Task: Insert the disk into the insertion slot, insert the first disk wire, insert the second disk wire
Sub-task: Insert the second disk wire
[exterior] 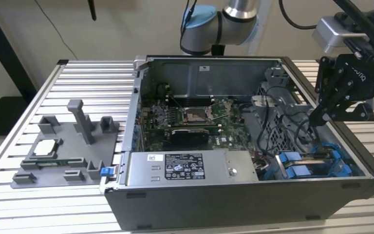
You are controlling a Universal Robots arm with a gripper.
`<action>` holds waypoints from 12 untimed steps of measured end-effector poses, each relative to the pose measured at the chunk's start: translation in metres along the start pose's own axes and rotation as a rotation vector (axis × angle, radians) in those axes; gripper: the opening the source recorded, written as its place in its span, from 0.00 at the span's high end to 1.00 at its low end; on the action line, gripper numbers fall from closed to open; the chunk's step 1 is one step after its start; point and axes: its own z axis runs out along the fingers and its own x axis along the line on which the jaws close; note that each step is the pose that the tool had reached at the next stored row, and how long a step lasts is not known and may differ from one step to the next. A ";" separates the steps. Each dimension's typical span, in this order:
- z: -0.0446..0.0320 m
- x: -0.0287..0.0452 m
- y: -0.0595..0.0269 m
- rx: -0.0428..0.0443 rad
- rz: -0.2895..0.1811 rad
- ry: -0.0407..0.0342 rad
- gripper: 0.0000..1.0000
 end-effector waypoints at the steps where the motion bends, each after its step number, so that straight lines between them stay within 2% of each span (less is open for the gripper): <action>1: 0.0012 0.0002 0.0000 0.0001 0.000 0.0011 1.00; 5: 0.0057 0.0008 -0.0002 0.0003 0.000 0.0075 1.00; 12: 0.0116 0.0016 -0.0004 0.0006 0.000 0.0144 1.00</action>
